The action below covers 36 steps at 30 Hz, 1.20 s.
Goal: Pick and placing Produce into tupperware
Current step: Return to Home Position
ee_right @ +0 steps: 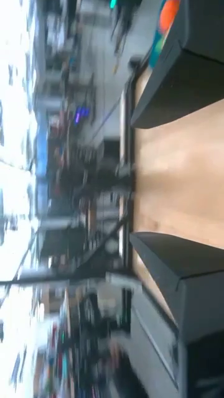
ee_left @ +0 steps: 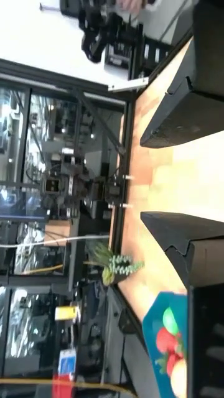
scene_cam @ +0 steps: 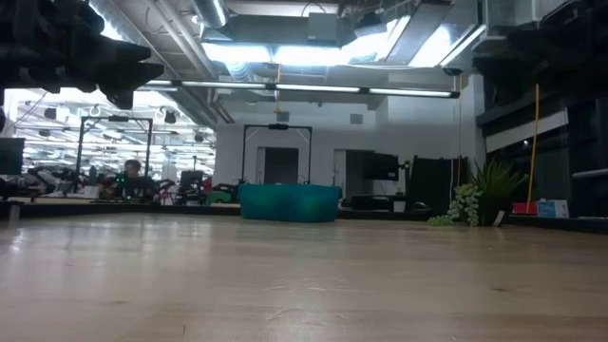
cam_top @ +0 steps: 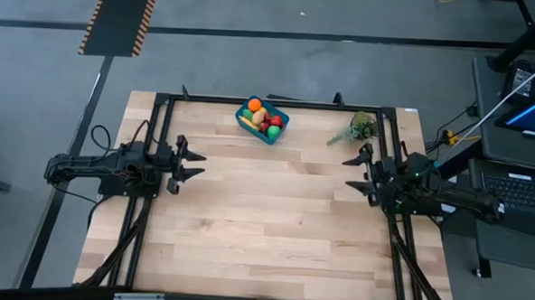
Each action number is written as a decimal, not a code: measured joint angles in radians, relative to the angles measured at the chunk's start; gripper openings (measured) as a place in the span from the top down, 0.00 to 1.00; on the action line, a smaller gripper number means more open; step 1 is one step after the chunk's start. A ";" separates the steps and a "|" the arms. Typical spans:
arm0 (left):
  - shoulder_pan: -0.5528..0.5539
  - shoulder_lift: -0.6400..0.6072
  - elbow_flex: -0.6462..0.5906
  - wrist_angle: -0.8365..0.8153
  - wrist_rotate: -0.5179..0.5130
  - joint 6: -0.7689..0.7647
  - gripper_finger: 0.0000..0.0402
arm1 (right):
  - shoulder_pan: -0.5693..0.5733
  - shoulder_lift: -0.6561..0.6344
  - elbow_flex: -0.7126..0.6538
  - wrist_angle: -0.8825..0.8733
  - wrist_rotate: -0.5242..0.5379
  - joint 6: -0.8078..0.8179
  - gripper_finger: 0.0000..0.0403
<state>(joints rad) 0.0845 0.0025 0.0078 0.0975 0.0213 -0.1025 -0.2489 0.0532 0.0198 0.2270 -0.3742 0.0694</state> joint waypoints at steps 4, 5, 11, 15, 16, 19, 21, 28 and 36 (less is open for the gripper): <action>0.000 0.000 0.000 -0.001 0.015 -0.027 0.58 | 0.000 0.000 -0.013 -0.019 0.143 0.002 0.28; 0.000 0.000 0.000 -0.001 0.016 -0.027 0.58 | 0.000 0.000 -0.013 -0.025 0.154 -0.003 0.28; 0.000 0.000 0.000 -0.006 0.015 -0.027 0.58 | 0.000 0.001 -0.013 -0.050 0.236 -0.056 0.28; 0.000 0.000 0.000 -0.007 0.015 -0.027 0.58 | 0.000 0.001 -0.013 -0.084 0.360 -0.052 0.28; 0.000 0.000 0.000 -0.007 0.015 -0.027 0.58 | 0.000 0.001 -0.013 -0.084 0.372 -0.048 0.28; 0.000 0.000 0.000 -0.007 0.015 -0.027 0.58 | 0.000 0.001 -0.013 -0.077 0.373 -0.033 0.28; 0.000 0.000 0.000 -0.007 0.015 -0.026 0.58 | 0.000 0.001 -0.013 -0.078 0.373 -0.030 0.28; 0.000 0.000 0.000 -0.007 0.015 -0.026 0.58 | 0.000 0.001 -0.013 -0.100 0.373 -0.049 0.28; 0.000 0.000 0.000 -0.007 0.015 -0.026 0.58 | 0.000 0.001 -0.013 -0.099 0.373 -0.048 0.28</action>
<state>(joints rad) 0.0846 0.0025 0.0078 0.0902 0.0360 -0.1284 -0.2493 0.0540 0.0063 0.1280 -0.0010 0.0210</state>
